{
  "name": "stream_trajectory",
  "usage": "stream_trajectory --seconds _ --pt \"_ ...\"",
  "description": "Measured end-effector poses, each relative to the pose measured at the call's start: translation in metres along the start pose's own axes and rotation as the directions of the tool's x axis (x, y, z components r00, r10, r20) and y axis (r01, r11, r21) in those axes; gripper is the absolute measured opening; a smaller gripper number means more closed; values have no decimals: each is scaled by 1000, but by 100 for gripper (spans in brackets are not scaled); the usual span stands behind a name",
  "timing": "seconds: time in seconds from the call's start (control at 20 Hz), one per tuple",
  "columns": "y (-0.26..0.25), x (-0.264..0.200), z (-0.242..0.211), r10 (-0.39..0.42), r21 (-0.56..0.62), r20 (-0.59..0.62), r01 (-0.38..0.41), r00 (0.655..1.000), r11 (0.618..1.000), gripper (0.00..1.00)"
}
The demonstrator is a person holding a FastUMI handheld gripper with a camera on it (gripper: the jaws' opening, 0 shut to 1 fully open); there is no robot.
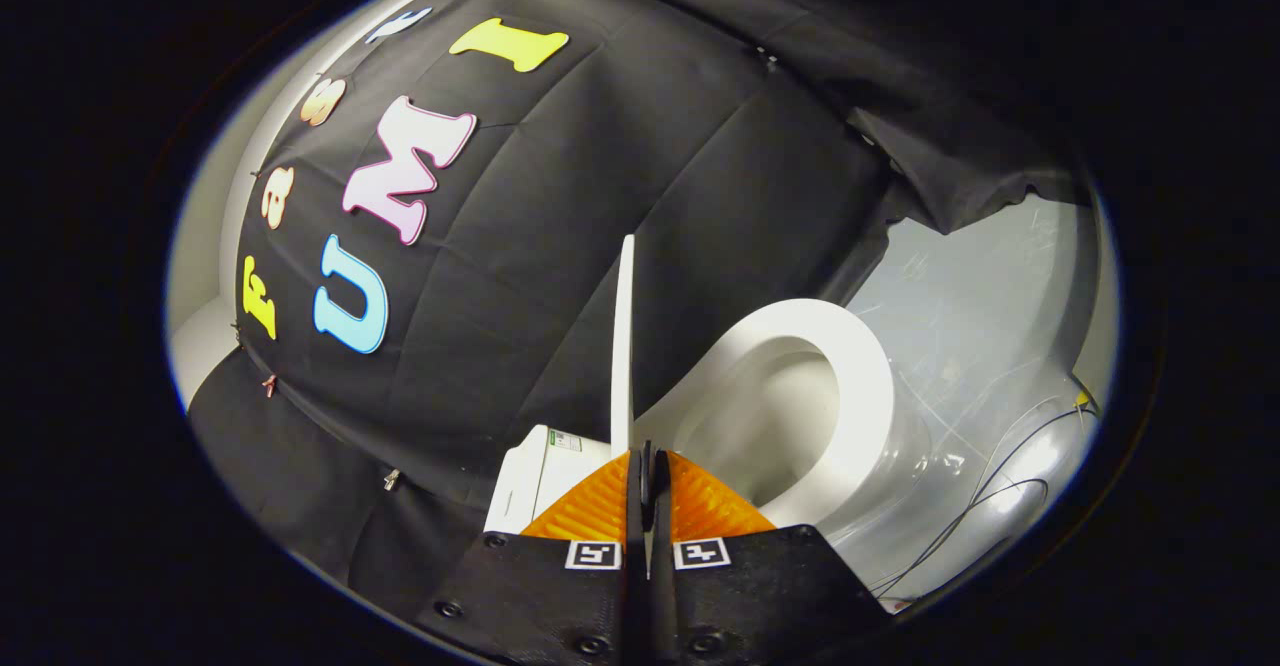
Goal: Open the toilet lid.
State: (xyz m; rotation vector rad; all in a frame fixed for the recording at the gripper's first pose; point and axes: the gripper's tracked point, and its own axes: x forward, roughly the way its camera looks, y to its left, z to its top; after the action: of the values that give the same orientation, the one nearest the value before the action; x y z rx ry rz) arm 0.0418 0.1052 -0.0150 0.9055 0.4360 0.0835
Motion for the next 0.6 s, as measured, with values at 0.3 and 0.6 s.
stream_trajectory --seconds 0.3,0.6 --pt "58 -3 -11 -41 -167 21 44 999 985 5" --pt "106 -4 -25 -82 -292 73 100 994 951 5"
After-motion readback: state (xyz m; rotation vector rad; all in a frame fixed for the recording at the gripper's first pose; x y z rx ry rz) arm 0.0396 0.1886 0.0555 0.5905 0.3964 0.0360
